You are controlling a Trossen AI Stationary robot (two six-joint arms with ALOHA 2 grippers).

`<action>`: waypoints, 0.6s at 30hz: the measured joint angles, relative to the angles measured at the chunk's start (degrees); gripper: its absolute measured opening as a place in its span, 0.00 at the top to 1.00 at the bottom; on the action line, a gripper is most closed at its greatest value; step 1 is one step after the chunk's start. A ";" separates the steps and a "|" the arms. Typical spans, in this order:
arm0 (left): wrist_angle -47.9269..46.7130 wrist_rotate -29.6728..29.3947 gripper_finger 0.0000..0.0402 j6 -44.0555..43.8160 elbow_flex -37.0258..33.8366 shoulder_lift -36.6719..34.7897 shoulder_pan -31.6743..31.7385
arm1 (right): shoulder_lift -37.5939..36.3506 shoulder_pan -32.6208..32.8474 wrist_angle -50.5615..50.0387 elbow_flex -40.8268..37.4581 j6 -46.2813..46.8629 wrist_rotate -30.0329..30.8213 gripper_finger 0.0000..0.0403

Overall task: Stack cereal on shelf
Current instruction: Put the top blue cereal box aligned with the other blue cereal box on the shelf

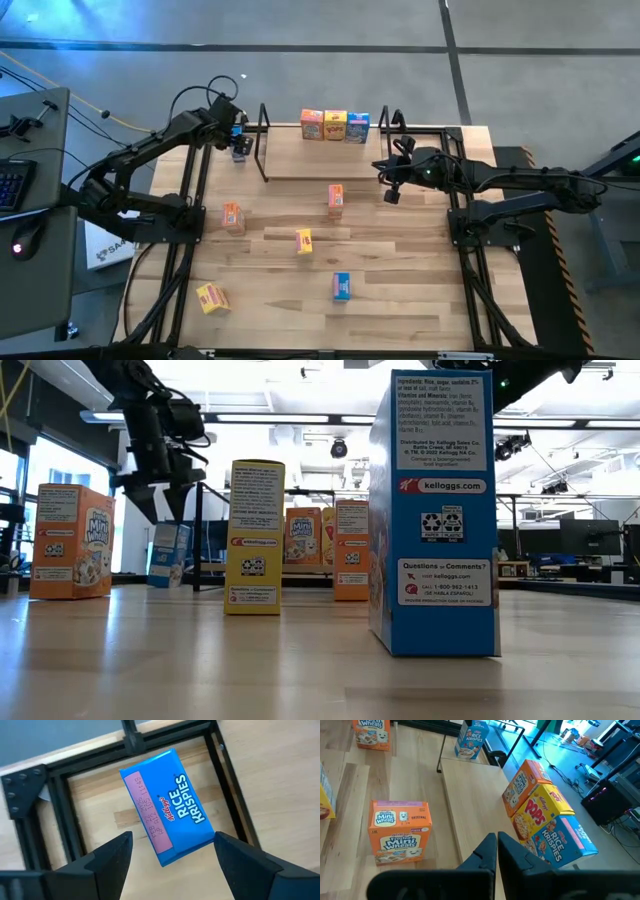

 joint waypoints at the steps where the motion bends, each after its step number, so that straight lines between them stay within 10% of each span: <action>1: 0.00 0.54 0.32 0.00 -0.02 0.00 0.00 | 0.00 0.00 0.00 0.00 0.00 0.00 1.00; 18: 0.28 -0.38 0.31 2.03 -0.02 0.00 0.00 | 0.00 -0.02 0.00 0.00 0.00 0.00 1.00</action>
